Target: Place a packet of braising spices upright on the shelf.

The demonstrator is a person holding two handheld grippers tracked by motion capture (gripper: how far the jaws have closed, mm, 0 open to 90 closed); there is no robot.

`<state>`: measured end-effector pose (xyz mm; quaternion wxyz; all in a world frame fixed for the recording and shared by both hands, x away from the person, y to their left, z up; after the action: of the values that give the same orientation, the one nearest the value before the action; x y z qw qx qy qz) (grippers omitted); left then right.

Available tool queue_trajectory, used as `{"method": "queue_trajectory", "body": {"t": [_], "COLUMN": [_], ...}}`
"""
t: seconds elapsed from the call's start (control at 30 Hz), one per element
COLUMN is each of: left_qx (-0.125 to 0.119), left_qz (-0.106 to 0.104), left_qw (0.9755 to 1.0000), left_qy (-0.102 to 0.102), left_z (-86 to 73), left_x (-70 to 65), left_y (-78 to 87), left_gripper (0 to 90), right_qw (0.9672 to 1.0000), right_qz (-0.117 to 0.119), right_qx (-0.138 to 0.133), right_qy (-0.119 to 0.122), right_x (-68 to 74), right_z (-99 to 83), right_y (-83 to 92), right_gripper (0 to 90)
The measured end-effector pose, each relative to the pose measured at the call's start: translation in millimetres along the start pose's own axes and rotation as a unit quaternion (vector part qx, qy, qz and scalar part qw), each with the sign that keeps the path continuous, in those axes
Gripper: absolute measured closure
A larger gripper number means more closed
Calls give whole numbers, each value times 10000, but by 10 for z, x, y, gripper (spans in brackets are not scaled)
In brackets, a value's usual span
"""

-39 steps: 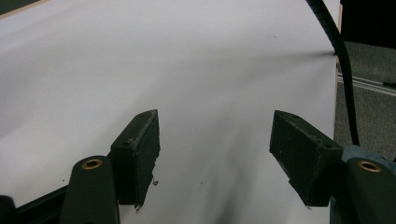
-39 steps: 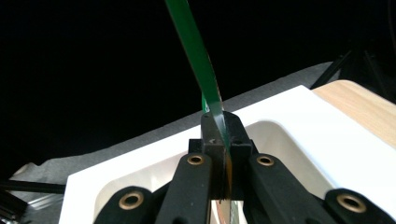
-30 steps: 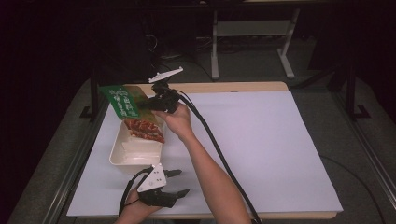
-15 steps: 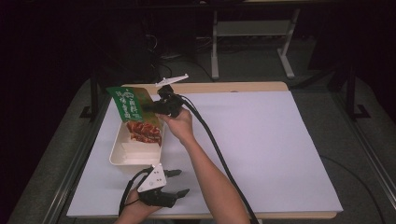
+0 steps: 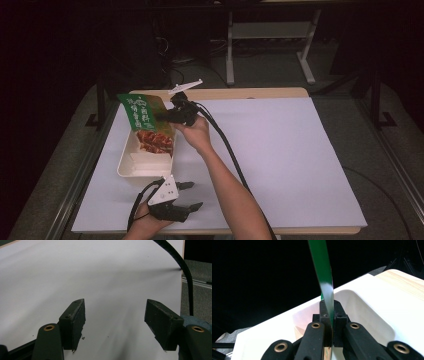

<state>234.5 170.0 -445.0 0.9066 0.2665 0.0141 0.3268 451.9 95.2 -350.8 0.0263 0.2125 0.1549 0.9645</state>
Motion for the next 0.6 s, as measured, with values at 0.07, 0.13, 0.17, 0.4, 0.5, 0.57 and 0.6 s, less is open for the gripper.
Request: {"method": "queue_trajectory", "body": {"t": [0.07, 0.13, 0.17, 0.4, 0.5, 0.57, 0.6], "left_qx": [4, 13, 22, 25, 33, 32, 38], "left_qz": [0, -7, -10, -18, -25, -26, -25], "left_qw": [10000, 10000, 10000, 10000, 10000, 10000, 10000], "left_qy": [-10, -3, -14, 2, 7, 2, -6], "left_z": [0, 2, 3, -2, -4, -3, -2], "left_x": [1, -3, -4, -3, -3, -6, -8], "left_y": [-2, -6, -6, -8, -12, -15, -16], "left_gripper": [329, 329, 329, 329, 329, 329, 328], "right_qw": [10000, 10000, 10000, 9999, 9999, 9998, 9998], "right_qz": [-21, -35, -44, -68, -119, -152, -149], "right_qx": [9, 22, 24, 24, 53, 70, 84], "right_qy": [-8, -23, -68, -88, -51, -84, -61], "right_x": [-10, -24, -34, -57, -51, -42, -41], "right_z": [-16, -37, -48, -53, -47, -47, -47], "right_y": [11, 20, 25, 34, 38, 45, 47], "right_gripper": [890, 890, 891, 892, 888, 882, 878]}}
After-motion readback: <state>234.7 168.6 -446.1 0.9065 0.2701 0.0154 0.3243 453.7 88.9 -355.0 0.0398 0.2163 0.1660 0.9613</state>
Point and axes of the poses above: each handheld gripper's, and its own axes: y roughly backward along the jaws, z roughly out of its top, x roughly to its left, the point moved 2 cm from there along -y, roughly forward along the jaws, and after that the axes turned 14 degrees about z, right-handed, at the moved point
